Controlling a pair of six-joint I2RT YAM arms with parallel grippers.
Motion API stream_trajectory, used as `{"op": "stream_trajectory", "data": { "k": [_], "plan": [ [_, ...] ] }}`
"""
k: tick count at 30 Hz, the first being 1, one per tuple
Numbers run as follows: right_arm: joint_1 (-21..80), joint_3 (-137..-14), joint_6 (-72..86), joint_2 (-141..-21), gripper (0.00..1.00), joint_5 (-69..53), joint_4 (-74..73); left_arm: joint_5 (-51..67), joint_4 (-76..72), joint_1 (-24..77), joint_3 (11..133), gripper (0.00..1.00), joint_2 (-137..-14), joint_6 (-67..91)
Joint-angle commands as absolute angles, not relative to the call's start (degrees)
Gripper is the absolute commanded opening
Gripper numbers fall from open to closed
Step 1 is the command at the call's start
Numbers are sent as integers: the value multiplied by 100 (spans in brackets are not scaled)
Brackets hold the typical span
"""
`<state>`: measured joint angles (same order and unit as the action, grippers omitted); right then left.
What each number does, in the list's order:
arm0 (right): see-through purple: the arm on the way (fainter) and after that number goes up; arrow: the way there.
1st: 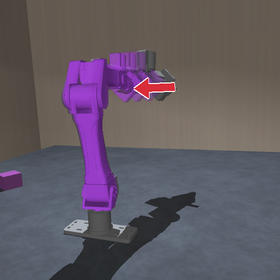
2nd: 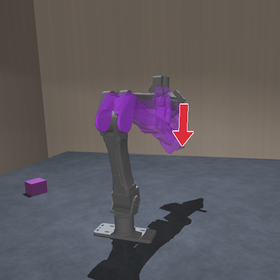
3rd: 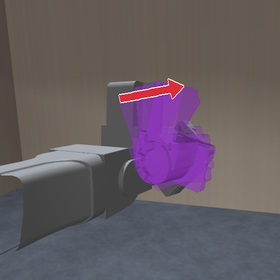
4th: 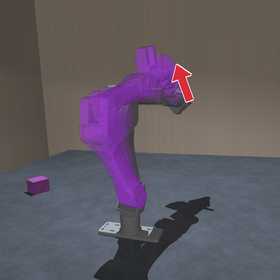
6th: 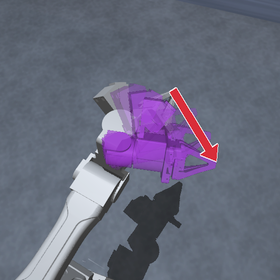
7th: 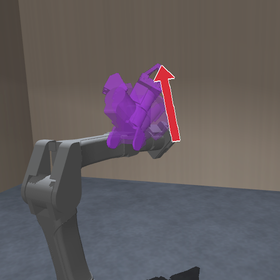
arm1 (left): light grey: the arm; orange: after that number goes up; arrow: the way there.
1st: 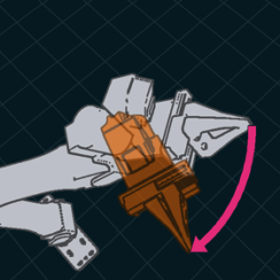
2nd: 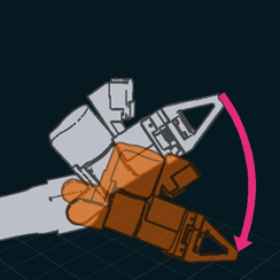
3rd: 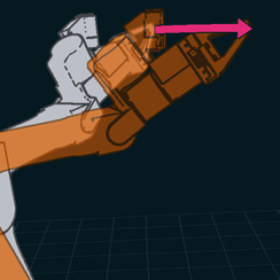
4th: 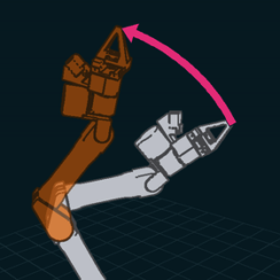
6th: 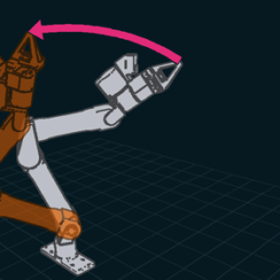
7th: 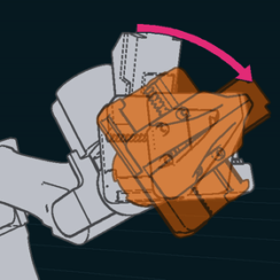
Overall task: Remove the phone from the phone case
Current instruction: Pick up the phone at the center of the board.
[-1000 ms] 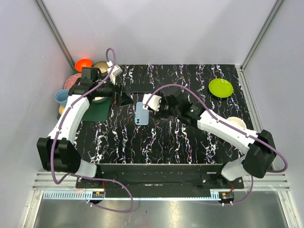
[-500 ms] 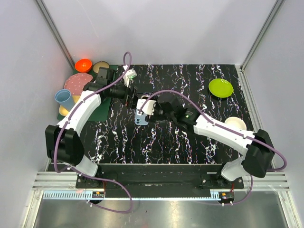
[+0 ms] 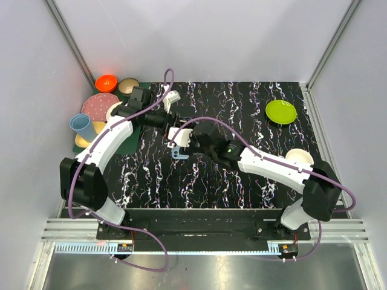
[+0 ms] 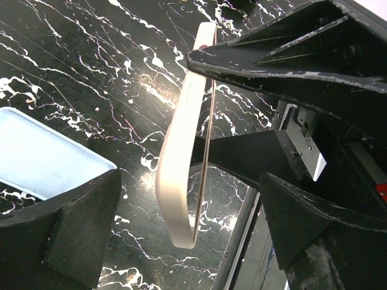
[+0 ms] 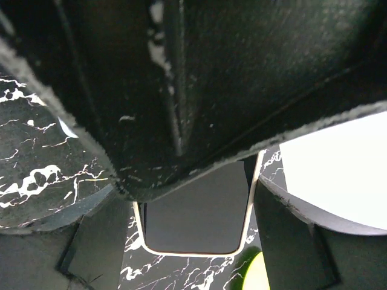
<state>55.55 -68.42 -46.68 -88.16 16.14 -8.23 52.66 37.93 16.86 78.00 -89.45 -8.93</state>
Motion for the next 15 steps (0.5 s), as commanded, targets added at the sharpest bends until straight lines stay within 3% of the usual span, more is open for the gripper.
{"op": "stream_trajectory", "data": {
  "k": [1,15],
  "plan": [
    [5660,-7058,-4641,-8789,0,1907,-158,5282,3551,1758,7937,97,-8930,-853],
    [5792,-7198,-4632,-9079,0,2214,149,5247,3349,1837,7779,90,-8877,-686]
  ]
}}
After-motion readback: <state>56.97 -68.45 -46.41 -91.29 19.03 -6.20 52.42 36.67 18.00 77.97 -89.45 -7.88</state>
